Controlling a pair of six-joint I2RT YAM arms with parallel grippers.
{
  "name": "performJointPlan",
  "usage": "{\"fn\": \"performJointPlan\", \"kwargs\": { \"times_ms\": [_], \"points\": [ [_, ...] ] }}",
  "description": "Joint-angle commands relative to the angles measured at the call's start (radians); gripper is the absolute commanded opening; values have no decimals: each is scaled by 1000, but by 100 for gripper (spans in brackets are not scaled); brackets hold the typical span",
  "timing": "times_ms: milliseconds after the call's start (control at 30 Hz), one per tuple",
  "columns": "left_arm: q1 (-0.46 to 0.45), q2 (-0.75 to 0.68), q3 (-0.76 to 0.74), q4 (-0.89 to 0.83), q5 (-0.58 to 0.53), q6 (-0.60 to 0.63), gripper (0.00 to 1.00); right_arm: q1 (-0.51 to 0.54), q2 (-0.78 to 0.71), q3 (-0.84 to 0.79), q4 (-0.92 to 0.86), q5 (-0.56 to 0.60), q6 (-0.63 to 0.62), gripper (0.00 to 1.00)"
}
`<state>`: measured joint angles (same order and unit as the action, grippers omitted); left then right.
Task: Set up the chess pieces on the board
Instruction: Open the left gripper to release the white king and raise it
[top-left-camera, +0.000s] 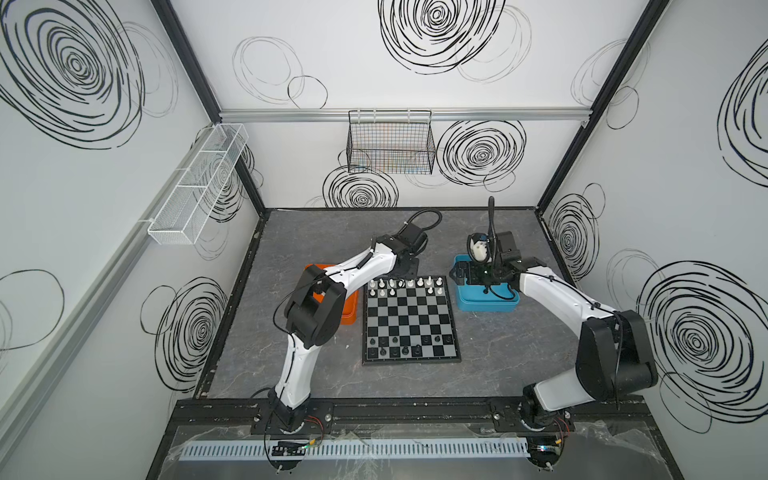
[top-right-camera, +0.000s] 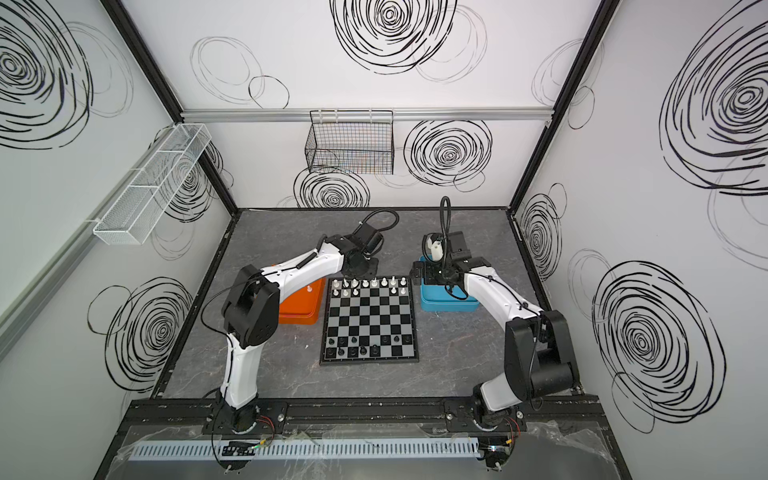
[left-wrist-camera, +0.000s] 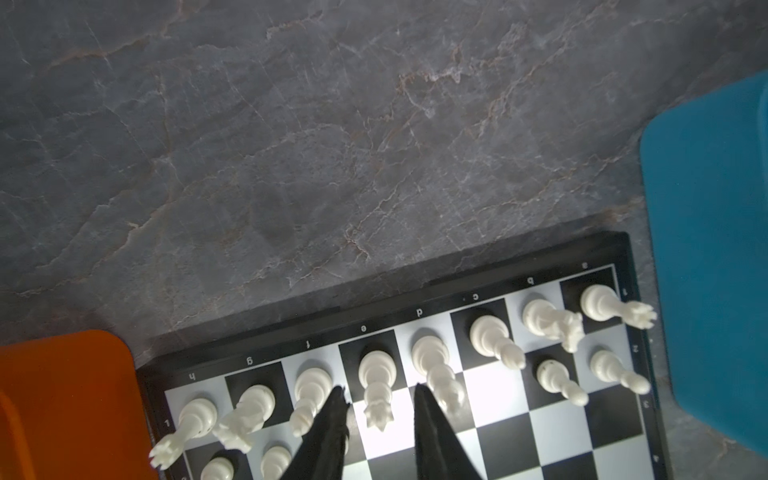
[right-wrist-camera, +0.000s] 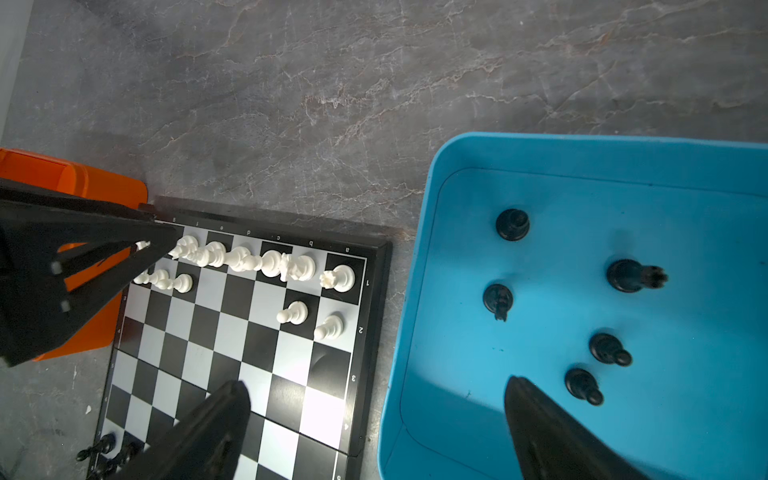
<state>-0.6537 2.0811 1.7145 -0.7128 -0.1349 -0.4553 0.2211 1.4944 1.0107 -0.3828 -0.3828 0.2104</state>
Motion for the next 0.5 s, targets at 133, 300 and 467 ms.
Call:
{"fn": "performJointPlan", "kwargs": {
  "times_ms": [133,300,467],
  "points": [
    [-1,-127,24,-50,-51,-12,33,-6,-15,30,-26,62,3,100],
    [30,-241,-24,-43,-51,-6,36,-39,-14,65,-74,114,16,100],
    [94,-359,-66,-38,-59,23,53,-95,-12,96,-107,135,17,100]
  ]
}}
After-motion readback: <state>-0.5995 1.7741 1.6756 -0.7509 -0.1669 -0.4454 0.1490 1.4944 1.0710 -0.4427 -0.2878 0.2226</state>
